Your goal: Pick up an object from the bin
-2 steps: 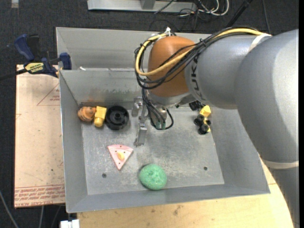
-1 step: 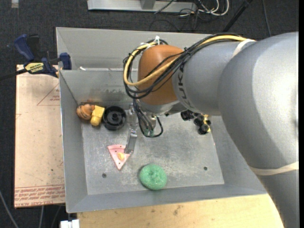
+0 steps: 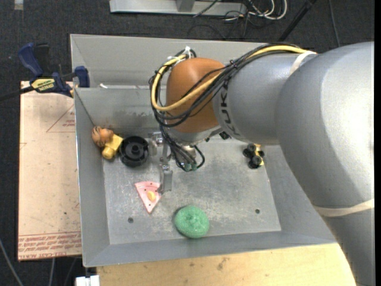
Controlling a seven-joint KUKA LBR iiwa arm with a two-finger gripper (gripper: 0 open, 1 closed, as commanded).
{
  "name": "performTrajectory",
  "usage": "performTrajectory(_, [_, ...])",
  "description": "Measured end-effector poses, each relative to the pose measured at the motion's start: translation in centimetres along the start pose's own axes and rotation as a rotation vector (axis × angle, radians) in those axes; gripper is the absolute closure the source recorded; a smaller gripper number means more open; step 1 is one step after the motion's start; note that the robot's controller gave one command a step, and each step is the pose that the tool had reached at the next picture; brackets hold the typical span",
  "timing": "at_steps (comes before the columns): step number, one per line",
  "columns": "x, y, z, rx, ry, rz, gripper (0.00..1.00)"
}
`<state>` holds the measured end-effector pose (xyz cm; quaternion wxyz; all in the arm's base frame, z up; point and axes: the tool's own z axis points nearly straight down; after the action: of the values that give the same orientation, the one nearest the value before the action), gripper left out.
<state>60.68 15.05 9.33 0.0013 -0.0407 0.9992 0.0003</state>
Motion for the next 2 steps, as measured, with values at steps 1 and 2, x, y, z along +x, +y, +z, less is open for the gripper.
performTrajectory(1, [-1.9,0.6,1.4,-0.002,-0.005,0.097,0.00])
performTrajectory(2, [4.3,-1.4,1.8,-0.001,0.001,0.034,1.00])
